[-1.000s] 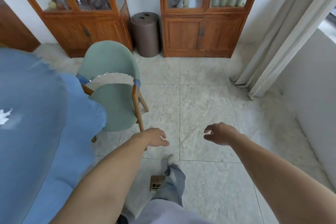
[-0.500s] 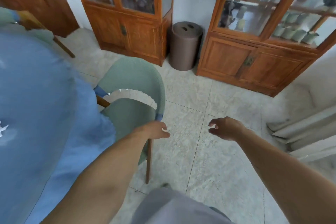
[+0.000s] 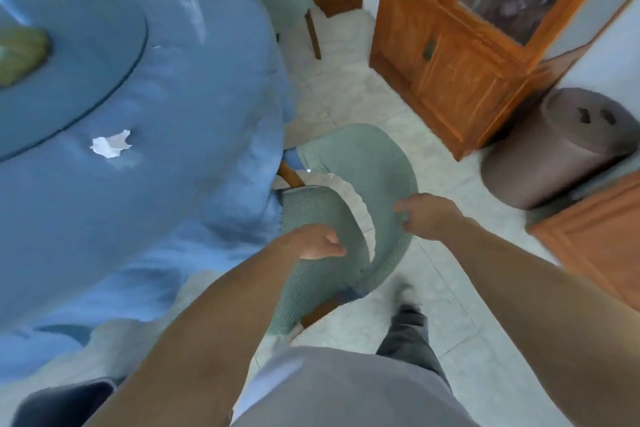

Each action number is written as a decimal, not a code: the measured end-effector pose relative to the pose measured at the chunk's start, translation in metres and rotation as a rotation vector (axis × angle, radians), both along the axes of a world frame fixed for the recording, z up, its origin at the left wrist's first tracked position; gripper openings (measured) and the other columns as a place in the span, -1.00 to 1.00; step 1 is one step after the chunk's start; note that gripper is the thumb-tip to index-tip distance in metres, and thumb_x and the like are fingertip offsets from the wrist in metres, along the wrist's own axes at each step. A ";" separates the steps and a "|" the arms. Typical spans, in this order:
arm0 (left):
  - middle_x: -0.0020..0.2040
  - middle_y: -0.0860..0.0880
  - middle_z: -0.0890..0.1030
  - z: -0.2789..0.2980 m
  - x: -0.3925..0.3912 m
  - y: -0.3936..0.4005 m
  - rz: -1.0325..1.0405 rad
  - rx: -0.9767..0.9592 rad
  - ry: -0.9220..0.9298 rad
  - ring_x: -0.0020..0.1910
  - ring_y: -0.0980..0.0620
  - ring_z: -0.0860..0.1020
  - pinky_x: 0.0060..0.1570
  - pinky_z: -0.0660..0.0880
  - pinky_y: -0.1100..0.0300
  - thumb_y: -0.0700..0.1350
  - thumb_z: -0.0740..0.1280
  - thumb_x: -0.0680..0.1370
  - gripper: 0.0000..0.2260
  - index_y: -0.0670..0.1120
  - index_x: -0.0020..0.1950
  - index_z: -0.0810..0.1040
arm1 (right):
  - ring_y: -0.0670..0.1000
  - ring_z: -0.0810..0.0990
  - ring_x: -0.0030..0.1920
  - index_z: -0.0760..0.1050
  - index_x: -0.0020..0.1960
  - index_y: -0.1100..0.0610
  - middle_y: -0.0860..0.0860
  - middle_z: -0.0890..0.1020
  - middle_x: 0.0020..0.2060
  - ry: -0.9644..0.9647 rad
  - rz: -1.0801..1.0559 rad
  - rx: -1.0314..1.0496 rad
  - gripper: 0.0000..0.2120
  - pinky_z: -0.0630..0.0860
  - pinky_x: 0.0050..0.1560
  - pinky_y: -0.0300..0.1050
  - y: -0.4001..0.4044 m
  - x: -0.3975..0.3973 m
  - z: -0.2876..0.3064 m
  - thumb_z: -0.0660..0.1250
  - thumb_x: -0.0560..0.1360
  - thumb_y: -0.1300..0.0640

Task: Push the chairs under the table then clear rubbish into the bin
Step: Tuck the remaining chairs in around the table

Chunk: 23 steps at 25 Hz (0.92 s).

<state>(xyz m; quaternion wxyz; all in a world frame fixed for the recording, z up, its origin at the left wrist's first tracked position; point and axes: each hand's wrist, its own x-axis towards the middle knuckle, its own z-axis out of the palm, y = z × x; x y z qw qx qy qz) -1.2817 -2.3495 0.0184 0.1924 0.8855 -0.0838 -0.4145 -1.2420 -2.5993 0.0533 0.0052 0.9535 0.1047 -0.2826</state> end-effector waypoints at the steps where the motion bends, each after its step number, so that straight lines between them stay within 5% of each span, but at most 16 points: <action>1: 0.17 -0.06 0.56 -0.004 0.009 -0.010 0.089 -0.007 0.020 0.25 -0.12 0.51 0.15 0.40 0.07 0.20 0.25 0.59 -0.58 -0.10 0.22 0.58 | 0.10 0.44 0.36 0.36 0.43 -0.14 0.03 0.44 0.39 0.005 0.073 0.001 -0.51 0.40 0.35 0.00 -0.003 0.028 -0.003 0.29 0.52 0.05; 3: 0.17 -0.07 0.53 -0.006 0.018 -0.038 0.250 -0.031 0.076 0.31 -0.13 0.48 0.17 0.37 0.08 0.18 0.27 0.59 -0.57 -0.12 0.27 0.55 | 0.10 0.43 0.35 0.38 0.42 -0.14 0.02 0.46 0.36 0.019 0.301 -0.021 -0.49 0.38 0.34 -0.01 -0.009 0.070 -0.007 0.29 0.49 0.13; 6: 0.45 -0.04 0.43 -0.011 0.026 -0.096 0.405 -0.024 0.171 0.43 -0.09 0.38 0.35 0.31 0.03 0.23 0.33 0.53 -0.40 -0.02 0.49 0.38 | 0.07 0.38 0.36 0.40 0.39 -0.13 -0.01 0.47 0.31 0.087 0.671 -0.141 -0.49 0.29 0.34 0.02 -0.024 0.120 -0.012 0.27 0.47 0.18; 10: 0.48 -0.03 0.41 -0.015 0.029 -0.161 0.726 -0.134 0.189 0.42 -0.09 0.39 0.36 0.33 0.03 0.26 0.38 0.48 -0.29 0.04 0.55 0.26 | 0.01 0.27 0.41 0.45 0.35 -0.11 -0.07 0.46 0.30 0.086 1.039 -0.228 -0.50 0.10 0.45 0.21 -0.025 0.165 -0.010 0.28 0.46 0.23; 23: 0.24 -0.17 0.44 -0.062 0.077 -0.256 1.066 0.119 -0.009 0.20 -0.24 0.49 0.10 0.52 -0.22 0.18 0.36 0.52 -0.29 0.09 0.55 0.05 | 0.04 0.06 0.54 0.39 0.38 -0.14 -0.09 0.38 0.40 -0.158 1.238 -0.105 -0.44 -0.08 0.47 0.38 -0.034 0.211 -0.064 0.27 0.47 0.28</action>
